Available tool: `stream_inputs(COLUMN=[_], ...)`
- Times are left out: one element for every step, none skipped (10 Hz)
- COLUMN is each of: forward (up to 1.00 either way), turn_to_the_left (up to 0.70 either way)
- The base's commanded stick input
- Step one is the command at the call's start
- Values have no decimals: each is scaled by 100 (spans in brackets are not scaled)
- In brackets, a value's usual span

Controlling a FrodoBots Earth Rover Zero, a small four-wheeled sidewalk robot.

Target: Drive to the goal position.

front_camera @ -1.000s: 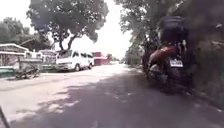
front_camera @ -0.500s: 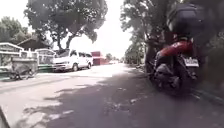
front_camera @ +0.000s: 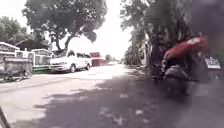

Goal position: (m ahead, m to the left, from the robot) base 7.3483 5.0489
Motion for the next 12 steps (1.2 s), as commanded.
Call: stream_inputs(forward=[70, 70, 70, 70, 70, 70, 70, 70, 70, 70, 70, 70], turn_to_the_left=[1, 1, 1, 1, -2, -6, -34, -30, -3, 1, 1, 1])
